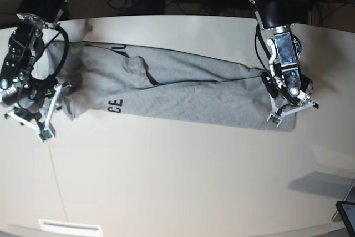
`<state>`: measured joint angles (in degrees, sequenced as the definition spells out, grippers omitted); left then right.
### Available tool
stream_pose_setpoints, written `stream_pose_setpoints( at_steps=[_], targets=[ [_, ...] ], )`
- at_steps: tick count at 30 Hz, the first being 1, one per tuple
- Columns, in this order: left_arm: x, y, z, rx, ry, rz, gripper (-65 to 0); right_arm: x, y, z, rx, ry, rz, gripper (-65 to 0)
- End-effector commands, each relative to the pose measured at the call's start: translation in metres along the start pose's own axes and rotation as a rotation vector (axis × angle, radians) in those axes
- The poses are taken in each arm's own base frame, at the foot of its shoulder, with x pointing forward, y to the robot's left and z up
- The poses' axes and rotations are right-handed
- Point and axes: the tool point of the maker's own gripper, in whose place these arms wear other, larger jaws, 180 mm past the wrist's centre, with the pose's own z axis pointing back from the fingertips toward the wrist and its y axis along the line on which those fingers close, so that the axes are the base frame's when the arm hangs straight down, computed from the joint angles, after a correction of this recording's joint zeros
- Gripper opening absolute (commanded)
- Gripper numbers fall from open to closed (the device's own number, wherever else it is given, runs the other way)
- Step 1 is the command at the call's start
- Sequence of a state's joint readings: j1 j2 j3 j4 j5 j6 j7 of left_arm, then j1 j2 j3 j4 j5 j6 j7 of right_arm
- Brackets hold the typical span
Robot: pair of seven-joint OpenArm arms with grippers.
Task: Fold the T-shirt properly
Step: 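Grasp both ends of the grey strip with both grippers, then hold the hem end with the left gripper and adjust the collar end with the right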
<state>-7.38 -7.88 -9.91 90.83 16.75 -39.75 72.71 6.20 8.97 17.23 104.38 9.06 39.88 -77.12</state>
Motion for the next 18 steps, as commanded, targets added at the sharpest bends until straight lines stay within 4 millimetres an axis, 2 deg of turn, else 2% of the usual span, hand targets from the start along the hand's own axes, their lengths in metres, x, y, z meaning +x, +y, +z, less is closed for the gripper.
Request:
stream_pose_setpoints(
  at_steps=[1,4,7,12,18],
  targets=[
    [0.008,0.020,0.012,0.057,-0.024,0.010,-41.3,0.020,-0.002,0.005,-0.010,-0.051,0.030,-31.6],
    [0.010,0.030,0.022,0.090,-0.033,0.017,-41.3,0.039,0.009,0.004,0.012,-0.080,0.076,-31.6],
    [0.011,0.033,0.025,0.101,-0.042,0.019,-41.3,0.050,0.016,-0.003,0.040,-0.078,0.105,-31.6],
    [0.000,0.040,0.022,0.104,-0.023,0.060,-41.3,0.044,0.020,-0.027,0.101,-0.012,0.080,-31.6],
    [-0.002,0.046,0.023,0.118,-0.022,0.058,-41.3,0.042,0.023,-0.034,0.124,-0.004,0.069,-31.6]
  ],
)
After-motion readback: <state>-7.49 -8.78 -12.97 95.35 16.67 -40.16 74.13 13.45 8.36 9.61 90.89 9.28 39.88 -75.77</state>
